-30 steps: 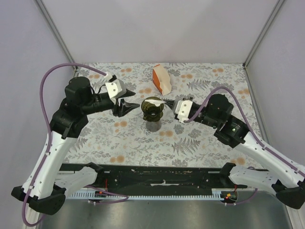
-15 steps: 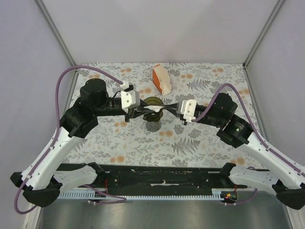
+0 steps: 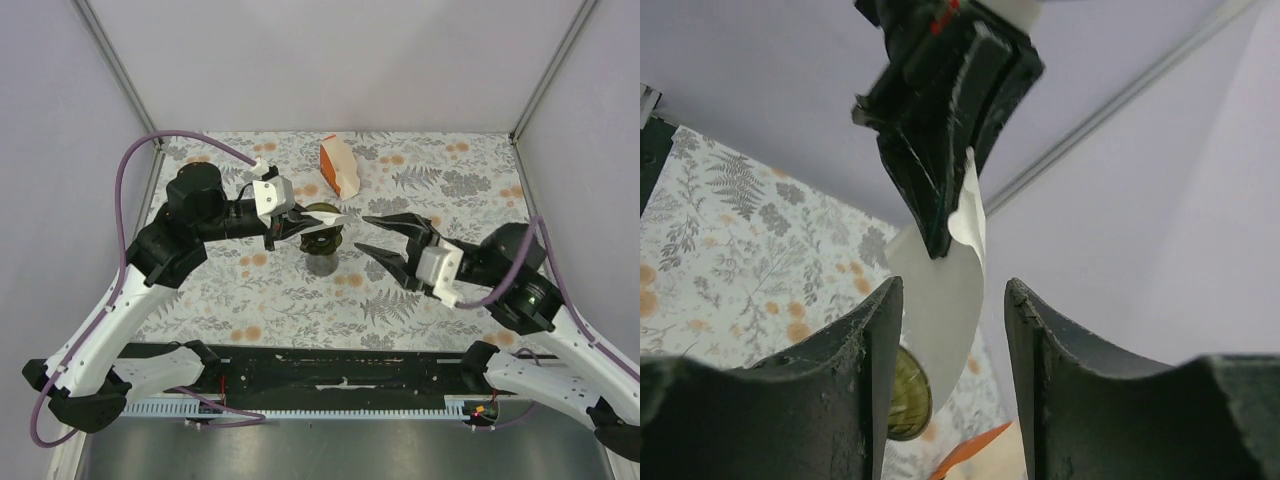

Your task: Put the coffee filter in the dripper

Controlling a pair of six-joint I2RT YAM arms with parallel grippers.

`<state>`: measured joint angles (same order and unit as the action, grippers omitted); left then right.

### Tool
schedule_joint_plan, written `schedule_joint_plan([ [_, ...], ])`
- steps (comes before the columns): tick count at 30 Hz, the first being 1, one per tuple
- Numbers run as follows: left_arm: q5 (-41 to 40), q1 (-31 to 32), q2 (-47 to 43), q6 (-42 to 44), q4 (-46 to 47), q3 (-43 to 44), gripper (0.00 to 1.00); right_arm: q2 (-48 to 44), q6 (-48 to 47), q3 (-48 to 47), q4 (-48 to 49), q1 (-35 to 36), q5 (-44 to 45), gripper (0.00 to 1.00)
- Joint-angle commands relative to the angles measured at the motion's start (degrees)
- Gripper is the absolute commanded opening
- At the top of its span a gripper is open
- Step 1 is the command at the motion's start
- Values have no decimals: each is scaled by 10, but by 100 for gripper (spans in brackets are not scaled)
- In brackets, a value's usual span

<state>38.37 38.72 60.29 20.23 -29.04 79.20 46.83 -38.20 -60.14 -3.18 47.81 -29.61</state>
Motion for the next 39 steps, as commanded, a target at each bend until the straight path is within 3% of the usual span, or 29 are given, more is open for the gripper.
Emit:
schedule_joint_plan([
  [1,-28,2,4,-53,32,23,2,-35,-77,43,109,18,-75,52],
  [10,-25,4,4,-49,26,24,2,29,-96,-5,96,44,-77,47],
  [26,-19,7,3,-38,18,23,2,85,-103,-53,71,45,-49,47],
  [30,-20,9,1,-7,1,21,2,64,-16,-80,79,41,-48,47],
  [32,-18,8,1,15,-8,22,2,67,40,-142,33,37,-57,47],
  [36,-16,10,3,46,-18,26,2,128,66,-283,-160,35,-14,47],
  [39,-11,11,2,53,-25,26,2,176,63,-351,-251,33,15,55],
])
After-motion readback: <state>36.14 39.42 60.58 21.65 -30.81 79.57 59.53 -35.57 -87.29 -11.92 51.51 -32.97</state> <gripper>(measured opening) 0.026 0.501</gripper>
